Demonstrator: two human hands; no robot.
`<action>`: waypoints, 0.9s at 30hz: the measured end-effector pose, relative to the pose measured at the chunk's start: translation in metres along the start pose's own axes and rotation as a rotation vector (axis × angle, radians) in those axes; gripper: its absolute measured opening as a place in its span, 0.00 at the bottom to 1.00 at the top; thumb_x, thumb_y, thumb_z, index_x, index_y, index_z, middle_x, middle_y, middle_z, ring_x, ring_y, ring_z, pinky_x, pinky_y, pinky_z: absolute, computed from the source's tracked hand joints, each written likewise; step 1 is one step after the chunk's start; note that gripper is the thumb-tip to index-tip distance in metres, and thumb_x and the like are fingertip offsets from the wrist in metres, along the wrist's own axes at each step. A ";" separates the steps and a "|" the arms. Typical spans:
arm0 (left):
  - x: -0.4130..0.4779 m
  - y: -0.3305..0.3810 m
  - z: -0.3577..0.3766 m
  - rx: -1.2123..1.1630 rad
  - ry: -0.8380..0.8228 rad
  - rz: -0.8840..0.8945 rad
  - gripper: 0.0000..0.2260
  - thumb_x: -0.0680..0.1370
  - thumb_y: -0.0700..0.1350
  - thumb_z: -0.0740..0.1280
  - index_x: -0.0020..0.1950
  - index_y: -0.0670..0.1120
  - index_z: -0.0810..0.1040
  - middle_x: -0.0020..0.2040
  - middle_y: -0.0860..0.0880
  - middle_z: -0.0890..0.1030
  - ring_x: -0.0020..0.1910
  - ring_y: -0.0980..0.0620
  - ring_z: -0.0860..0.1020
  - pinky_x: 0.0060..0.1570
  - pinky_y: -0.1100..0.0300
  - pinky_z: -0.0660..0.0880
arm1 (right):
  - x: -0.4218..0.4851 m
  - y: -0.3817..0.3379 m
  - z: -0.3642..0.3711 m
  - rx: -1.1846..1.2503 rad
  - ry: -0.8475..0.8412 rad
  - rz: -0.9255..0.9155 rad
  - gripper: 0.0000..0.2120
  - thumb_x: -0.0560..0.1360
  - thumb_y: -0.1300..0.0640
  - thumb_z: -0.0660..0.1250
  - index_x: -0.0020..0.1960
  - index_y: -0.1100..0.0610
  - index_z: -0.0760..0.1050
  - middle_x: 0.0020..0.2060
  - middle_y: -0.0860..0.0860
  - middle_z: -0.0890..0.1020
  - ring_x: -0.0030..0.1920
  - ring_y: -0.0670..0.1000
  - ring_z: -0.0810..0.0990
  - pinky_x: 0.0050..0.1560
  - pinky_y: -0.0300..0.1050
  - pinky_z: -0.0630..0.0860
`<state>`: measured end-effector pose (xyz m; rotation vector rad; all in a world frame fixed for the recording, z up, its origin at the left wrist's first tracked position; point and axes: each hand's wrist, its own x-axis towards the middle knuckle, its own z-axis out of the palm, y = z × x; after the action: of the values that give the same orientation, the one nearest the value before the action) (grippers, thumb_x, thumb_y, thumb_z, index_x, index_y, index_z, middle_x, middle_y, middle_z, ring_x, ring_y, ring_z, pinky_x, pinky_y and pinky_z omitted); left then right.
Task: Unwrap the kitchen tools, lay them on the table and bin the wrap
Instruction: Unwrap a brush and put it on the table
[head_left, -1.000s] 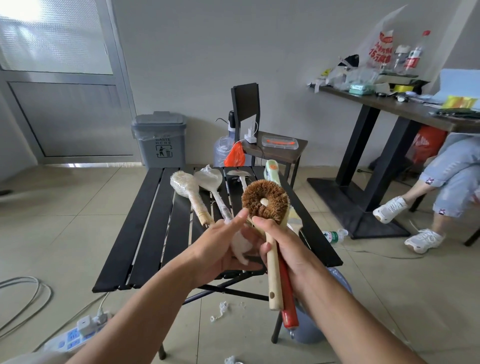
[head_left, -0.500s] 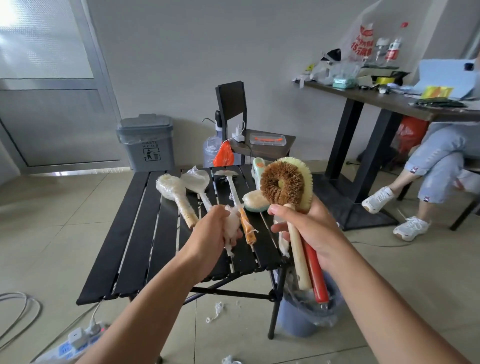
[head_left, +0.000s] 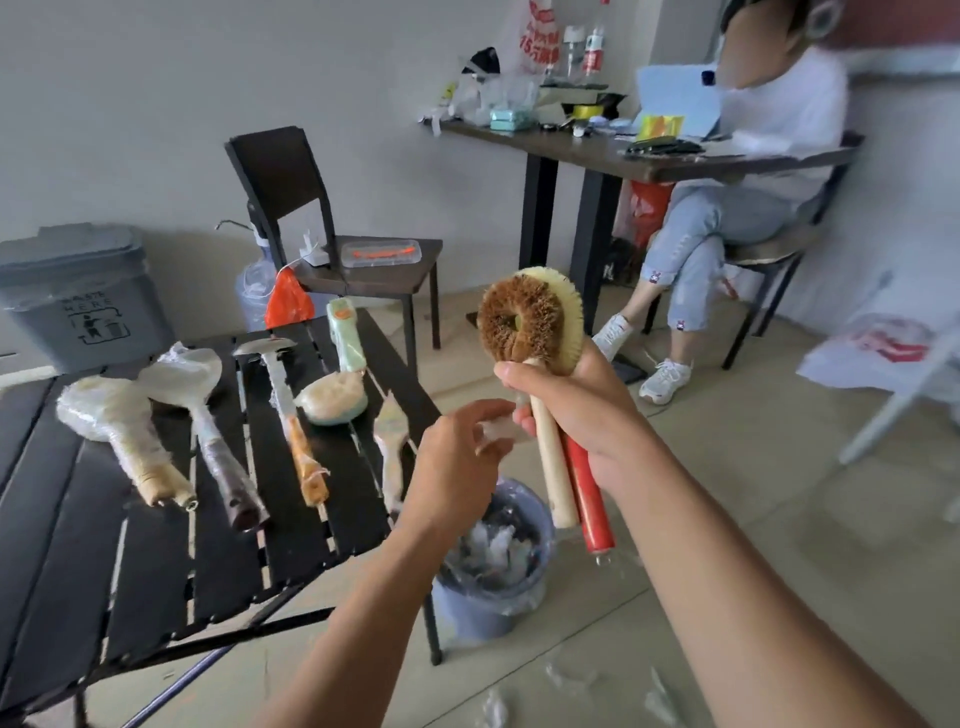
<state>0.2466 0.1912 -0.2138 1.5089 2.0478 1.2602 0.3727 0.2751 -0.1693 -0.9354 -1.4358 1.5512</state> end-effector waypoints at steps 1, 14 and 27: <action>0.006 0.001 0.008 0.014 0.016 0.017 0.16 0.81 0.42 0.74 0.66 0.56 0.84 0.55 0.55 0.87 0.55 0.57 0.82 0.51 0.69 0.74 | 0.004 0.001 -0.010 -0.012 0.022 0.002 0.23 0.70 0.56 0.83 0.60 0.54 0.78 0.45 0.56 0.88 0.34 0.53 0.87 0.37 0.44 0.83; 0.063 -0.021 0.036 0.169 -0.012 0.133 0.24 0.82 0.47 0.73 0.78 0.54 0.75 0.72 0.54 0.81 0.72 0.51 0.78 0.71 0.51 0.74 | 0.030 0.024 -0.075 -0.134 0.147 0.065 0.23 0.69 0.55 0.83 0.59 0.51 0.76 0.48 0.52 0.88 0.34 0.53 0.88 0.37 0.46 0.84; 0.036 -0.043 -0.054 0.144 0.136 0.080 0.23 0.84 0.45 0.69 0.79 0.55 0.73 0.64 0.53 0.85 0.62 0.53 0.83 0.59 0.61 0.77 | 0.023 0.019 0.034 0.009 -0.072 0.196 0.19 0.70 0.54 0.84 0.58 0.53 0.83 0.45 0.53 0.90 0.36 0.50 0.87 0.37 0.41 0.82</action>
<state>0.1692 0.1953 -0.2083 1.6238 2.2271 1.3026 0.3306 0.2819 -0.1857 -1.0507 -1.4201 1.7483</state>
